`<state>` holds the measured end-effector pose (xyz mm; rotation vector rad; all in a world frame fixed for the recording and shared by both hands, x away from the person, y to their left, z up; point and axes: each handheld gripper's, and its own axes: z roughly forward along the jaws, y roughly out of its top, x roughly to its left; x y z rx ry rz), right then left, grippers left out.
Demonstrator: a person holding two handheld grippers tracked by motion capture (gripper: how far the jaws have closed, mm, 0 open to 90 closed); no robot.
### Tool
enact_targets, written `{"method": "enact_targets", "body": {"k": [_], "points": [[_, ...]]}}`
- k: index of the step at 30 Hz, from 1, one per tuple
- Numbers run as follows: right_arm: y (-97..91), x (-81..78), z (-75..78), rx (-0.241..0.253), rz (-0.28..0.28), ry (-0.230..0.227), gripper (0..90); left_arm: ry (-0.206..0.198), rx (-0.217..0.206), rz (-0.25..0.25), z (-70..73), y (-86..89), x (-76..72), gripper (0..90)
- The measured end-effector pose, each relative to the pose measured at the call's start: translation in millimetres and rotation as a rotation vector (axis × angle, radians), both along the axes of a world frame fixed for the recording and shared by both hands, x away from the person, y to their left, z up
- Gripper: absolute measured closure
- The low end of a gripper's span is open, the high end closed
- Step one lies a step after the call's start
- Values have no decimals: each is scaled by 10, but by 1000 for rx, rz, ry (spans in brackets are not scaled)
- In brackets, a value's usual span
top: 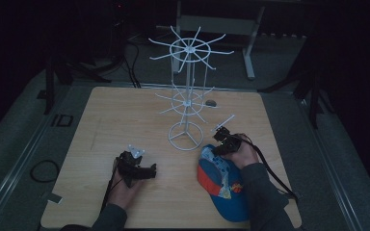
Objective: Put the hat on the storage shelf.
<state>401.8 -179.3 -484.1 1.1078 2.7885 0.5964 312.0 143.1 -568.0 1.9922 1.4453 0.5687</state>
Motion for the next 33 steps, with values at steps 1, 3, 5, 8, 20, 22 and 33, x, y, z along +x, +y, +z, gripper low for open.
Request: {"method": "enact_targets", "body": {"k": [1, 3, 5, 8, 20, 22, 33], "points": [[-13, -14, 26, 9, 1, -6, 881, 0, 0, 0, 0, 0, 0, 24], [-40, -50, 78, 21, 0, -18, 881, 0, 0, 0, 0, 0, 0, 25], [-74, -81, 124, 39, 6, -36, 881, -1, -2, 2, -1, -2, 0, 24], [-126, -125, 185, 72, 3, -37, 881, -1, -1, 1, -1, -1, 0, 24], [-253, -290, 404, 128, 18, -102, 883, -2, 0, 1, 0, 0, 1, 25], [-265, -327, 449, 134, 26, -113, 883, -1, 0, 1, 0, 0, 1, 24], [-328, -491, 682, 206, 55, -155, 883, 2, -1, 0, 1, 0, 0, 24]]}}
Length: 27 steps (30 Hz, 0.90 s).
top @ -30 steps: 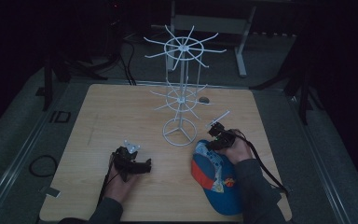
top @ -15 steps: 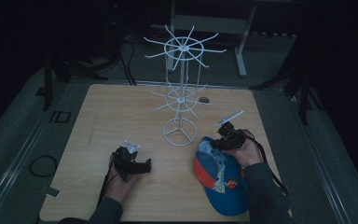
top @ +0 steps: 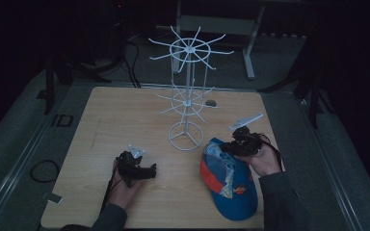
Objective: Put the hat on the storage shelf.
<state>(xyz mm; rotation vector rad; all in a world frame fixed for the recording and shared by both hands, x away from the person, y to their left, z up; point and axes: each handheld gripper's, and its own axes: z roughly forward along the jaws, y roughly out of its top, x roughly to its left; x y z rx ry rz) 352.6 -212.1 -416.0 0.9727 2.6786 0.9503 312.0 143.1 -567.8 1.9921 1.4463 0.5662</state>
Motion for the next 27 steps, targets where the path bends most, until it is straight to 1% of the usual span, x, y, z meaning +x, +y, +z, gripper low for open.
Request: {"method": "enact_targets", "body": {"k": [6, 11, 23, 27], "points": [[-31, -98, 115, 26, 14, -34, 883, 0, 1, -1, 0, 1, 0, 24], [-74, -148, 221, 55, 14, -56, 883, 0, 1, -1, 0, 1, 0, 24], [-147, -209, 420, 106, 14, -105, 883, -2, 2, 0, 0, 1, 1, 24], [-167, -205, 479, 119, 2, -119, 883, -2, 1, 0, 0, 0, 1, 24]]}}
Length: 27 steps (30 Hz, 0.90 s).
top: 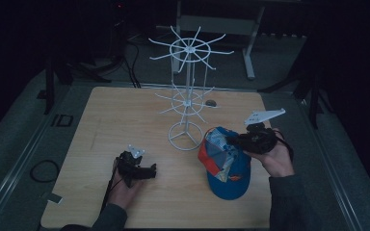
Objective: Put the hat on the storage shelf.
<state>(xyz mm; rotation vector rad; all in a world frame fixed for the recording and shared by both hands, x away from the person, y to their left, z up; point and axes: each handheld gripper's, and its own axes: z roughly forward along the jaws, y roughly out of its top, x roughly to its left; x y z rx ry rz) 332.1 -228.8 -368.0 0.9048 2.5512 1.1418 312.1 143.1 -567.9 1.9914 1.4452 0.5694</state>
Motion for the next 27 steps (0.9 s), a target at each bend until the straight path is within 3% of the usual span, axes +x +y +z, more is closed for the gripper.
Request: {"method": "enact_targets", "body": {"k": [14, 27], "points": [[-66, -47, 165, 28, 12, -58, 883, 0, 0, 0, 0, 0, 0, 24], [-112, -76, 271, 49, 26, -77, 883, 0, 0, 0, 0, 0, 0, 24]]}}
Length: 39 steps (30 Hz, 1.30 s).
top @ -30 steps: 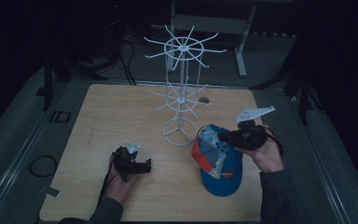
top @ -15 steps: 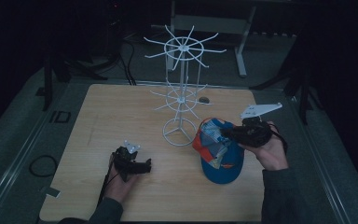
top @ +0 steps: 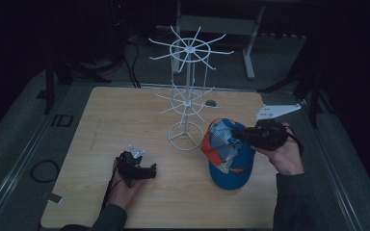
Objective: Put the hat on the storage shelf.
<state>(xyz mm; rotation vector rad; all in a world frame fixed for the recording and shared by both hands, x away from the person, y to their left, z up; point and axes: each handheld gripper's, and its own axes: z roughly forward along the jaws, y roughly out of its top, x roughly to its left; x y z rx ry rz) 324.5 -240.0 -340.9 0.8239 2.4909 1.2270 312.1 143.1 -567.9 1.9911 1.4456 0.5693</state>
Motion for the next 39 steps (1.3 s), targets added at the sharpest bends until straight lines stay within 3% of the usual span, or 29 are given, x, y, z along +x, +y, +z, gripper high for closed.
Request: {"method": "enact_targets", "body": {"k": [39], "points": [[-48, -61, 301, 30, 15, -50, 881, 0, 0, 0, 0, 0, 0, 24]]}}
